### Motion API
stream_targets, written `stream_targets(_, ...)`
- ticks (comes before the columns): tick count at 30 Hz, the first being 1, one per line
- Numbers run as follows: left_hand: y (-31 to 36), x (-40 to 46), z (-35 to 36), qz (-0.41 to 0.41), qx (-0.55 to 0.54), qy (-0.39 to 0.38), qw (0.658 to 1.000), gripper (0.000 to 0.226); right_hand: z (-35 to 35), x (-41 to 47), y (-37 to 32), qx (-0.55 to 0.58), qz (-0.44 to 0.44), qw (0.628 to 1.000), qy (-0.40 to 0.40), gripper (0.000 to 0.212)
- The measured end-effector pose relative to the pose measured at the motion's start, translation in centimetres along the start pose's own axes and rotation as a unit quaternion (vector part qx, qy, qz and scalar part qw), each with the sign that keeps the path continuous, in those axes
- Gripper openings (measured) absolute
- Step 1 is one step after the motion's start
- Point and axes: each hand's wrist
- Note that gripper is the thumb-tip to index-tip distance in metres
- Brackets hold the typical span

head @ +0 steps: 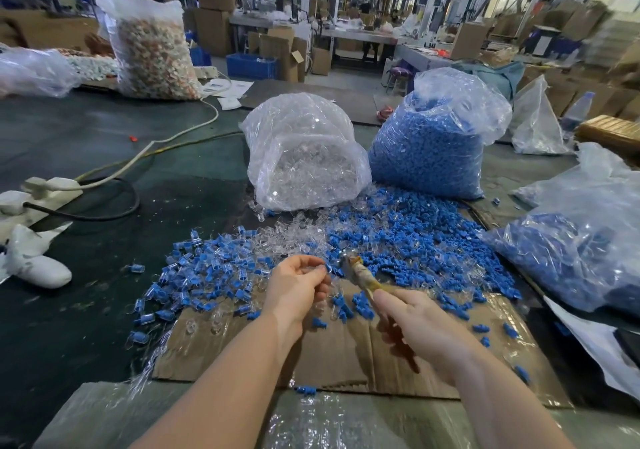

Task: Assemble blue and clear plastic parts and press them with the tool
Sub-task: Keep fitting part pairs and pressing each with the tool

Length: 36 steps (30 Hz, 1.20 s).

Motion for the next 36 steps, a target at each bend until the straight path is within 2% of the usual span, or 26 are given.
stream_targets(2, -0.1, 0.2, -0.2, 0.003, 0.006, 0.008, 1.0, 0.01, 0.6, -0.3, -0.4, 0.037, 0.009, 0.999, -0.03, 0.039)
stream_targets(5, -0.2, 0.5, -0.4, 0.008, 0.012, 0.015, 1.0, 0.011, 1.0, -0.3, -0.7, 0.035, 0.02, 0.998, -0.053, 0.035)
stream_targets(9, -0.1, 0.8, -0.6, 0.011, 0.023, 0.034, 0.999, 0.012, 1.2, -0.5, -0.8, 0.036, 0.01, 0.996, -0.082, 0.011)
stream_targets(13, 0.1, 1.0, -0.6, 0.015, 0.04, 0.034, 0.998, 0.012, 1.4, -0.5, -0.7, -0.011, 0.011, 0.996, -0.086, 0.03)
stream_targets(18, 0.1, 0.9, -0.8, 0.017, 0.049, 0.023, 0.998, 0.011, 1.3, -0.8, -0.9, -0.045, 0.019, 0.994, -0.097, 0.025)
stream_targets(25, 0.3, 0.8, -1.1, 0.021, 0.056, 0.01, 0.998, 0.011, 1.0, -0.5, -0.7, -0.054, 0.02, 0.993, -0.102, 0.037)
stream_targets(30, 0.4, 0.8, -1.3, 0.016, 0.057, 0.001, 0.998, 0.01, 1.0, -0.7, -1.0, -0.031, 0.014, 0.993, -0.11, 0.027)
stream_targets(36, 0.1, 0.7, -1.0, 0.004, 0.037, -0.009, 0.999, 0.012, 1.1, -0.8, -1.0, -0.069, 0.01, 0.992, -0.105, 0.037)
Point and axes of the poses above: each hand's wrist, its own x-axis towards the middle knuckle, its own z-axis out of the palm, y = z × x, and after that the axes turned 15 degrees about -y, right-handed
